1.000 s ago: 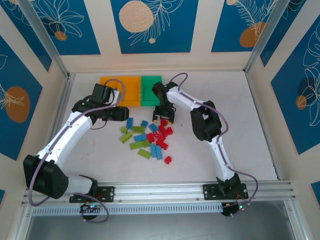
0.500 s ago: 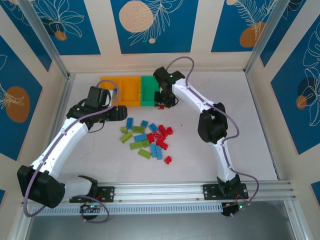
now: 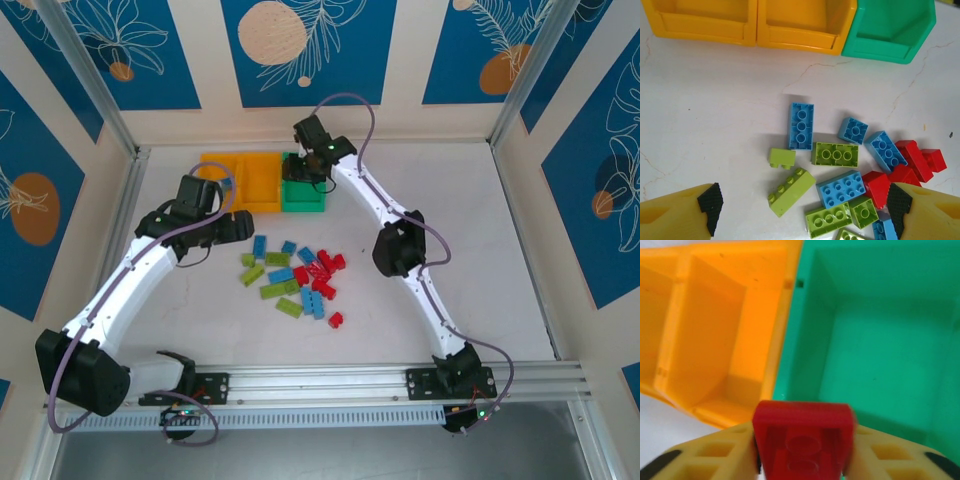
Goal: Sort the legos into containers by color
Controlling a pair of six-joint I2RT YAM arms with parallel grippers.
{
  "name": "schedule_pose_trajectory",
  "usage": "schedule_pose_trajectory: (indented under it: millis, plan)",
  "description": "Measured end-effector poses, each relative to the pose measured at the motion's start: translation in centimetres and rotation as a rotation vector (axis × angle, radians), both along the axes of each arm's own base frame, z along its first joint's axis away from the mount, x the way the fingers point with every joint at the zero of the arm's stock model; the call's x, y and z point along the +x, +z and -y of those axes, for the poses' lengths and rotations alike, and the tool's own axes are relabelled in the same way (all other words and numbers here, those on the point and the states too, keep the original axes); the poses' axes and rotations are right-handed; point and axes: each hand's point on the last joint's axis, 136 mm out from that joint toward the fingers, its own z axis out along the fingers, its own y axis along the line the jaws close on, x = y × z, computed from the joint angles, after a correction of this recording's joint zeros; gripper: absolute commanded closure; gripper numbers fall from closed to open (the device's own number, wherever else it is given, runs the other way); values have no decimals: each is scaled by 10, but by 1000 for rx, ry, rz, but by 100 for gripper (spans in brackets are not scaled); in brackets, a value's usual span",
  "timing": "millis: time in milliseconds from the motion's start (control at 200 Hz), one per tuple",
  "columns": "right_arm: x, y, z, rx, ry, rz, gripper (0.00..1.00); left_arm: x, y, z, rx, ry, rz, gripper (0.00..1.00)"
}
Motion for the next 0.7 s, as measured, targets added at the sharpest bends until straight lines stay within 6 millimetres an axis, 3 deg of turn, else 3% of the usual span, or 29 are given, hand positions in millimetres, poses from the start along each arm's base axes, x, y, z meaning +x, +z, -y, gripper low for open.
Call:
schedule_pose_trajectory:
  millis: [120,270,435,530,605,700]
  plan:
    - [1,9,0,39,17,-1,48,-10,-19,2,-1,-27,-50,19]
    - [-10,47,6,83,28,4,46,-26,-50,13,-17,-106,-173,24]
    - [-52,102,30,114,33,-25,41,-38,-90,29,24,-197,-328,28]
    - [-79,123,46,122,31,-42,40,-45,-109,35,72,-248,-389,33]
    - [-94,129,56,119,29,-59,39,-46,-123,34,115,-254,-426,39]
    - [-105,120,63,100,26,-99,39,-44,-139,27,172,-251,-459,41]
